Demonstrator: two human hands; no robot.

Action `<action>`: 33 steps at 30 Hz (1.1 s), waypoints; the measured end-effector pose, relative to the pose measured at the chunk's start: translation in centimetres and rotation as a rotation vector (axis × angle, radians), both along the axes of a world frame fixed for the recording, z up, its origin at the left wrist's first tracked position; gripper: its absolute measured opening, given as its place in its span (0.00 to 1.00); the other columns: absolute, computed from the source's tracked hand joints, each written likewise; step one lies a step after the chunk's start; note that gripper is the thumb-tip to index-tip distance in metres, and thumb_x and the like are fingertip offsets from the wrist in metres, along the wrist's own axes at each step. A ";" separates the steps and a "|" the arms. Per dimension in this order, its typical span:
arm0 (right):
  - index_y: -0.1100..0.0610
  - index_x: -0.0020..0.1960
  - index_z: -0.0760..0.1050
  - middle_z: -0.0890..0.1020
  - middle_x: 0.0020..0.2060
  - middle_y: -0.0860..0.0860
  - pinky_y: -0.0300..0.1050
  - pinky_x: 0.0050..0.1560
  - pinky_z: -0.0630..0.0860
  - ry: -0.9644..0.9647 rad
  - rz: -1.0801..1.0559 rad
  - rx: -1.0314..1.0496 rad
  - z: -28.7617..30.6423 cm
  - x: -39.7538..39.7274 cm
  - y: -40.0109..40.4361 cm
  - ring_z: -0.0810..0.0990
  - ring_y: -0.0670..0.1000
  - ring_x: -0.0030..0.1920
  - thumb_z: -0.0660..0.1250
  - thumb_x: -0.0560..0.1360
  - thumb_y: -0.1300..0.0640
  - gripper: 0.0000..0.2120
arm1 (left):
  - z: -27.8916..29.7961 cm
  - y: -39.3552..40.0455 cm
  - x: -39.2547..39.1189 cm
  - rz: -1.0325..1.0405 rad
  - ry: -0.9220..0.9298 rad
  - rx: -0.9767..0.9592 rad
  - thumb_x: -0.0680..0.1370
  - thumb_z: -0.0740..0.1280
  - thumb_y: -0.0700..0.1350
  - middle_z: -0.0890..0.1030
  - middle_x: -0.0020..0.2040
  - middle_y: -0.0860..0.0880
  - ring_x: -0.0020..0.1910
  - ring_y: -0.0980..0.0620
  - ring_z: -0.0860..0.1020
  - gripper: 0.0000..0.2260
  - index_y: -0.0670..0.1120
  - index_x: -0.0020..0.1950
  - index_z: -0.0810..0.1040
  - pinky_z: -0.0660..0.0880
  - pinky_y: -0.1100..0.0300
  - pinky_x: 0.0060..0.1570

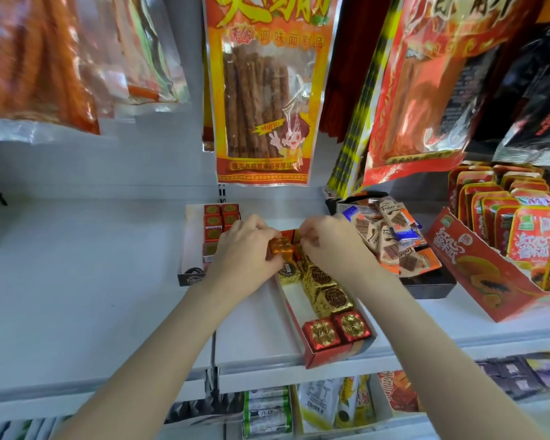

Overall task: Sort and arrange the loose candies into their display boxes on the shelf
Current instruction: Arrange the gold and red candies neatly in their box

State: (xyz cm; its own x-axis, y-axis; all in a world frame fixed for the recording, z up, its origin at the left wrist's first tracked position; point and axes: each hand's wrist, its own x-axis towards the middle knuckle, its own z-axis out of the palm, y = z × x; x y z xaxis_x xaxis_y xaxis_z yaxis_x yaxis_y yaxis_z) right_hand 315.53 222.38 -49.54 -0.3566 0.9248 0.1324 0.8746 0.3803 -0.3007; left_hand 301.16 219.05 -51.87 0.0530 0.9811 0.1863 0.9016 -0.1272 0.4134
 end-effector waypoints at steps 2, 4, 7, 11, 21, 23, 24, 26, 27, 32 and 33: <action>0.59 0.54 0.74 0.79 0.50 0.58 0.54 0.62 0.62 -0.275 -0.059 0.029 -0.4 -1.2 -0.1 0.67 0.60 0.61 0.60 0.75 0.58 0.11 | -0.1 0.1 -0.1 0.013 -0.026 0.001 0.75 0.66 0.50 0.71 0.57 0.50 0.58 0.50 0.69 0.19 0.50 0.66 0.73 0.67 0.55 0.57; 0.60 0.55 0.73 0.77 0.53 0.58 0.56 0.62 0.60 -0.428 -0.067 0.053 -0.4 -1.9 -0.3 0.63 0.61 0.64 0.61 0.74 0.57 0.12 | -0.1 0.2 -0.1 0.021 -0.001 -0.012 0.74 0.67 0.50 0.70 0.58 0.50 0.59 0.50 0.69 0.20 0.50 0.66 0.72 0.66 0.55 0.57; 0.56 0.57 0.74 0.75 0.56 0.55 0.57 0.62 0.59 -0.387 -0.054 -0.004 -0.3 -1.8 0.1 0.62 0.60 0.64 0.63 0.73 0.55 0.13 | 0.0 0.5 0.1 0.045 0.042 -0.041 0.73 0.67 0.51 0.69 0.59 0.49 0.60 0.49 0.67 0.20 0.51 0.64 0.71 0.65 0.55 0.56; 0.46 0.57 0.75 0.73 0.55 0.52 0.53 0.60 0.59 -0.236 0.001 -0.078 -0.1 -0.9 0.3 0.61 0.58 0.62 0.66 0.72 0.54 0.14 | 0.0 0.8 0.3 0.072 0.000 -0.052 0.72 0.68 0.51 0.68 0.59 0.49 0.59 0.48 0.65 0.17 0.51 0.61 0.73 0.64 0.55 0.54; 0.46 0.55 0.77 0.76 0.55 0.47 0.60 0.63 0.63 -0.052 0.162 -0.066 1.0 1.1 1.2 0.67 0.57 0.62 0.68 0.72 0.52 0.12 | 0.7 0.8 -0.4 0.021 -0.146 -0.118 0.74 0.67 0.49 0.70 0.61 0.51 0.64 0.48 0.64 0.10 0.51 0.54 0.78 0.63 0.51 0.62; 0.47 0.57 0.76 0.77 0.52 0.45 0.58 0.64 0.62 -0.066 0.228 -0.091 0.8 0.6 0.7 0.66 0.54 0.61 0.68 0.72 0.51 0.14 | 0.8 0.6 -0.8 0.036 -0.192 -0.106 0.73 0.68 0.48 0.71 0.61 0.50 0.63 0.49 0.66 0.10 0.51 0.54 0.78 0.65 0.49 0.62; 0.48 0.58 0.76 0.77 0.53 0.45 0.56 0.64 0.61 -0.078 0.244 -0.079 0.6 0.3 0.4 0.65 0.53 0.60 0.68 0.72 0.51 0.14 | 0.8 0.5 -1.0 0.048 -0.230 -0.107 0.73 0.68 0.47 0.72 0.60 0.50 0.62 0.49 0.68 0.10 0.50 0.54 0.77 0.67 0.49 0.62; 0.49 0.56 0.75 0.76 0.56 0.45 0.52 0.61 0.58 -0.103 0.248 -0.013 0.0 -0.2 0.3 0.63 0.52 0.61 0.68 0.72 0.53 0.13 | 0.7 0.2 -1.5 0.055 -0.270 -0.125 0.74 0.67 0.45 0.74 0.59 0.50 0.60 0.50 0.72 0.09 0.50 0.54 0.77 0.70 0.49 0.60; 0.50 0.56 0.75 0.76 0.56 0.45 0.51 0.60 0.57 -0.113 0.247 0.025 -0.1 -0.3 0.3 0.62 0.52 0.61 0.67 0.72 0.54 0.12 | 0.5 0.1 -1.7 0.049 -0.278 -0.130 0.74 0.67 0.45 0.76 0.58 0.51 0.60 0.51 0.73 0.09 0.50 0.54 0.77 0.71 0.50 0.60; 0.52 0.54 0.74 0.77 0.53 0.46 0.48 0.60 0.54 -0.161 0.281 0.072 -0.7 -0.3 0.5 0.62 0.51 0.62 0.68 0.71 0.56 0.12 | 0.2 0.1 -1.8 0.043 -0.256 -0.062 0.76 0.65 0.46 0.79 0.56 0.53 0.59 0.53 0.74 0.09 0.50 0.55 0.78 0.71 0.51 0.59; 0.53 0.53 0.75 0.77 0.51 0.46 0.48 0.60 0.55 -0.150 0.279 0.068 -0.6 -0.2 0.5 0.62 0.50 0.61 0.69 0.71 0.55 0.12 | 0.2 0.1 -1.8 0.039 -0.257 -0.062 0.76 0.65 0.47 0.78 0.57 0.53 0.59 0.53 0.73 0.10 0.50 0.56 0.77 0.71 0.50 0.60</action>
